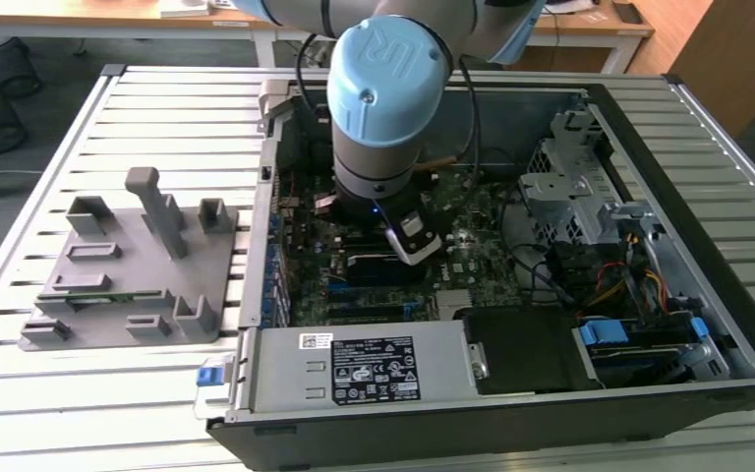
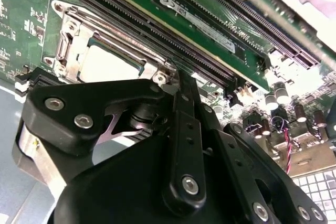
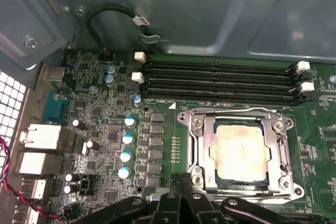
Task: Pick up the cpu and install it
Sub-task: 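Install the second cpu locking lever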
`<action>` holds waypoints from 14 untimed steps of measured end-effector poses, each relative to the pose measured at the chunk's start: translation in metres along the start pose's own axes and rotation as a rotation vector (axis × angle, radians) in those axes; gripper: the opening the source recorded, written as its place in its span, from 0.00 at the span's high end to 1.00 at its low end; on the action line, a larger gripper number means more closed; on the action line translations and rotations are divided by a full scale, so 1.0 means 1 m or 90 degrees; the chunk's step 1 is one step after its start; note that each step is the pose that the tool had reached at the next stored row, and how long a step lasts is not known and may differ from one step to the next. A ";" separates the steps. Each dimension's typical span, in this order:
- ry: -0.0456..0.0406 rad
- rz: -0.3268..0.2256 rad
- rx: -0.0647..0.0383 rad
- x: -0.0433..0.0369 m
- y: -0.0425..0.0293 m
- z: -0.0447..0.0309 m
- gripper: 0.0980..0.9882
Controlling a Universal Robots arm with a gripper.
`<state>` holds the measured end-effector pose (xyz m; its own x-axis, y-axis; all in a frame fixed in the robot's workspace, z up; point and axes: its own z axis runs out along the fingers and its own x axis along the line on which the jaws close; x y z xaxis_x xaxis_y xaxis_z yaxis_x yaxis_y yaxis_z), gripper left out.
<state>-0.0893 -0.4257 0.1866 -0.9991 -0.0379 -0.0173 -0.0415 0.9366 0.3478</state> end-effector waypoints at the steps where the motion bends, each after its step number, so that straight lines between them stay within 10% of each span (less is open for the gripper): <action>1: -0.0002 0.000 -0.001 0.0003 0.0004 0.0004 0.99; 14: -0.0001 0.000 -0.001 0.0015 0.0047 -0.0099 0.99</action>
<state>-0.0910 -0.4248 0.1974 -0.9991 -0.0377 -0.0173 -0.0414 0.9362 0.3489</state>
